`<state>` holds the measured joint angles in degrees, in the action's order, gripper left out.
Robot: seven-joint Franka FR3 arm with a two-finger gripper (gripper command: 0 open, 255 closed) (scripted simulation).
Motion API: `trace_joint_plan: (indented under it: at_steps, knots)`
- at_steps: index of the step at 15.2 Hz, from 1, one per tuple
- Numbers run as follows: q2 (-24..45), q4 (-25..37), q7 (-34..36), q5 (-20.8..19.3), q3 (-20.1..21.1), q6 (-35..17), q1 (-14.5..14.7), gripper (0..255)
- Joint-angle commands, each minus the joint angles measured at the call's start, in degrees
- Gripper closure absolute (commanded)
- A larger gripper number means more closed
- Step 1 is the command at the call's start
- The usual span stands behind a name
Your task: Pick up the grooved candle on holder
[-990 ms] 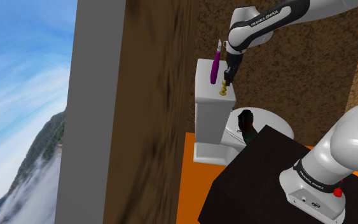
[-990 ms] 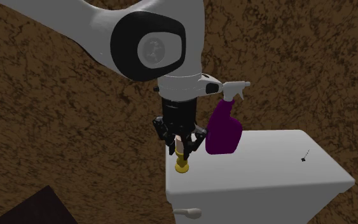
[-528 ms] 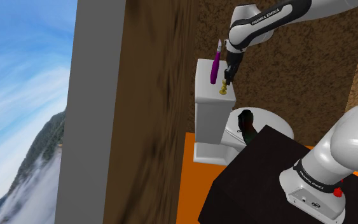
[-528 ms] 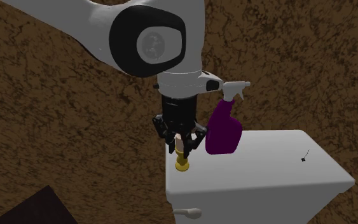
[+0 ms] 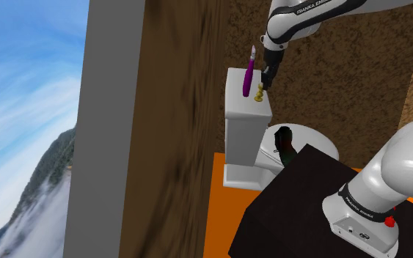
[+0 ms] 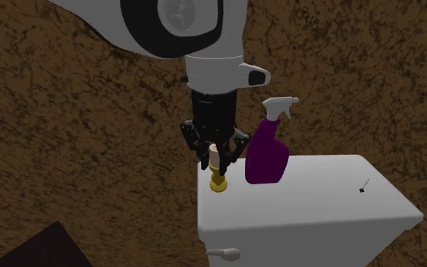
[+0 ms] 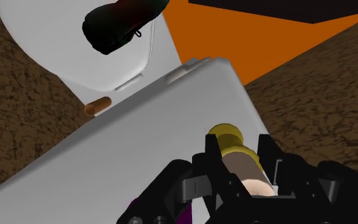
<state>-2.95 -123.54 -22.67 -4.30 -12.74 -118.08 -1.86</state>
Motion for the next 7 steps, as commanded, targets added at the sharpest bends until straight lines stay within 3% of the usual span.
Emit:
trace_joint_plan:
  at_steps: [1,7]
  knots:
    - [-0.7,1.0,0.1,-0.1,0.1,1.6,0.1,255]
    - [-1.7,3.1,0.1,-0.2,0.2,4.8,0.1,255]
